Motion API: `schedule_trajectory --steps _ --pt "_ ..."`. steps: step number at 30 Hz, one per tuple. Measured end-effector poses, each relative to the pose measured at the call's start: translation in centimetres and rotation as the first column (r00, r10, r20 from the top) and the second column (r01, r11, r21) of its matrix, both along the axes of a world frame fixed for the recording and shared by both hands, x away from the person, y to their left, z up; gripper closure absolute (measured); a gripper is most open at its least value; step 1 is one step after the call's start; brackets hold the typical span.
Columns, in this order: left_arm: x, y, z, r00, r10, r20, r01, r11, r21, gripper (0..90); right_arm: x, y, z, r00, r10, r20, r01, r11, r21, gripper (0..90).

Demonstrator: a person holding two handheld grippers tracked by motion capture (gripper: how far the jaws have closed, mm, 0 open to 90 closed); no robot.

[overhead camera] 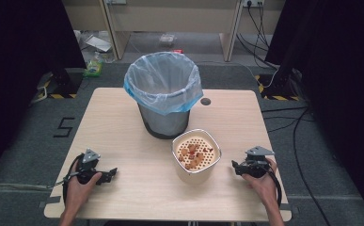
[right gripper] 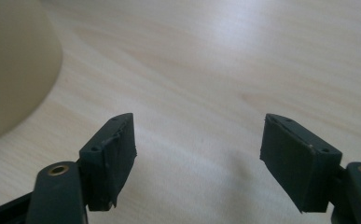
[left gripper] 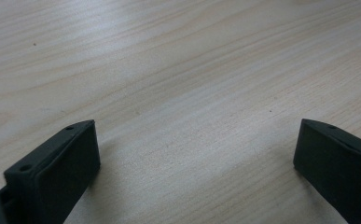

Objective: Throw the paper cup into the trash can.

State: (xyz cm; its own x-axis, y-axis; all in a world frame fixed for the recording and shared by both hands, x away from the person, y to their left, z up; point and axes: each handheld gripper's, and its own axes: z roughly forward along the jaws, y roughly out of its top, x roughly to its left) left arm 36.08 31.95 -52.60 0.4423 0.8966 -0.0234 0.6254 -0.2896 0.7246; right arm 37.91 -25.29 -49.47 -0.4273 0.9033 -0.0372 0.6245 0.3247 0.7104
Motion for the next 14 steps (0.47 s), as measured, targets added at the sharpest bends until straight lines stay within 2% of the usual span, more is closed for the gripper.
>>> schedule_trajectory --steps 1,5,6,10,11,13,14 --pt "0.0 0.0 0.0 1.0000 0.000 0.000 0.000 1.0000 0.000 0.0 0.1 0.0 -0.2 1.0000 0.004 -0.009 -0.004 0.9998 -0.019 25.8" --pt "0.0 0.0 0.0 1.0000 0.000 0.000 0.000 1.0000 0.000 0.0 -0.1 0.3 -0.8 0.9996 0.011 -0.024 -0.012 0.9993 -0.035 26.4" --pt "0.0 0.0 0.0 1.0000 0.000 0.000 0.000 1.0000 0.000 0.0 -0.2 0.5 -1.3 0.9994 0.016 -0.032 -0.016 0.9998 -0.010 25.9" --pt "0.0 0.0 0.0 1.0000 0.000 0.000 0.000 1.0000 0.000 0.0 -0.1 0.4 -1.5 0.9995 0.019 -0.027 -0.019 0.9998 0.010 23.1" --pt "0.0 0.0 0.0 1.0000 0.000 0.000 0.000 1.0000 0.000 0.0 -0.1 0.3 -1.7 0.9998 0.009 -0.018 -0.009 0.9997 0.022 19.7" --pt "0.0 0.0 0.0 1.0000 0.000 0.000 0.000 1.0000 0.000 0.0 -0.1 0.2 -2.0 0.9999 0.006 0.009 -0.007 0.9993 0.037 18.7" --pt "0.0 0.0 0.0 1.0000 0.000 0.000 0.000 1.0000 0.000 0.0 -0.1 0.2 -2.0 1.0000 0.001 0.004 -0.001 0.9992 0.039 18.7"
